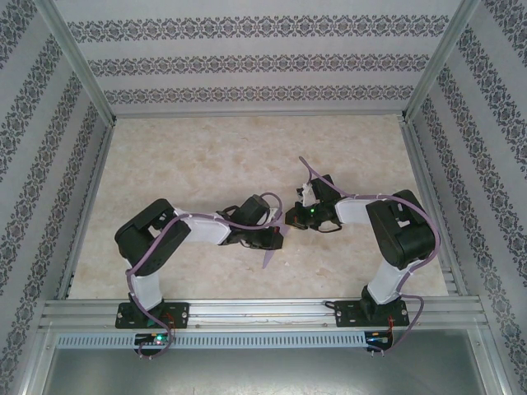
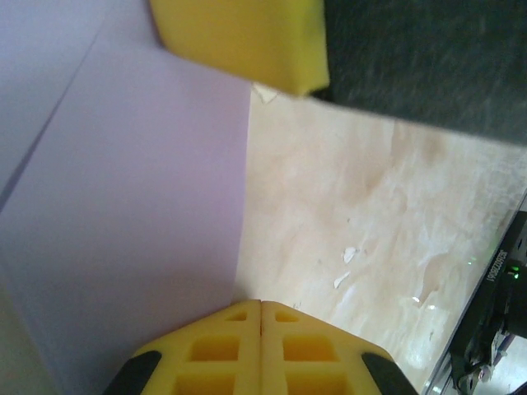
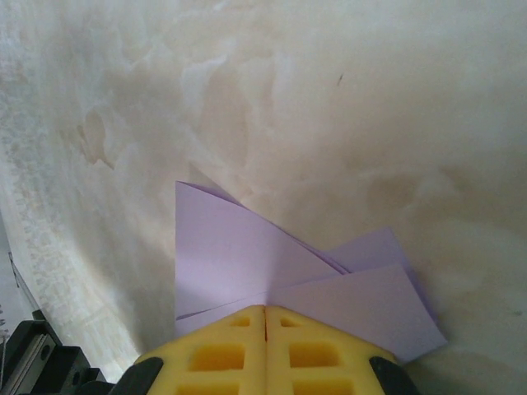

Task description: Fold a paper plane with a square sheet of paper (fold left side to right side)

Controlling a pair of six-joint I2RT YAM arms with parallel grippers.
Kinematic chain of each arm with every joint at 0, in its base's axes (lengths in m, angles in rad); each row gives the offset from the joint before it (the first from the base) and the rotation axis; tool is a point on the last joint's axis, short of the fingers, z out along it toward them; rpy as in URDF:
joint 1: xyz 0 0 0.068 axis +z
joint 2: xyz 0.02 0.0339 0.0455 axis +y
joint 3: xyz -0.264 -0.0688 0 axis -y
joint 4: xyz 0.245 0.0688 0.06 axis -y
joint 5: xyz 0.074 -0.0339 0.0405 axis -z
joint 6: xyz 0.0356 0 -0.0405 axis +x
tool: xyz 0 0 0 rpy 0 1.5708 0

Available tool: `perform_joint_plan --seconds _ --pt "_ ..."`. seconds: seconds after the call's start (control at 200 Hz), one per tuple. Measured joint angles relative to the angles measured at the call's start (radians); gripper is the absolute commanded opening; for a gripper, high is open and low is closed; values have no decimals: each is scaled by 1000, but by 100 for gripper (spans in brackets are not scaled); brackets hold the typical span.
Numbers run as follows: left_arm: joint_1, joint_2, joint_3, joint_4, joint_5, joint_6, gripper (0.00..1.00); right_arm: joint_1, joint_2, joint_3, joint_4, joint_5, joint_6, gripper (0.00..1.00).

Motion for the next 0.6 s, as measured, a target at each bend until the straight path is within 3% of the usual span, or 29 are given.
perform_joint_plan --seconds 0.6 --pt "-26 -156 -151 -75 37 26 6 0 4 21 -39 8 -26 0"
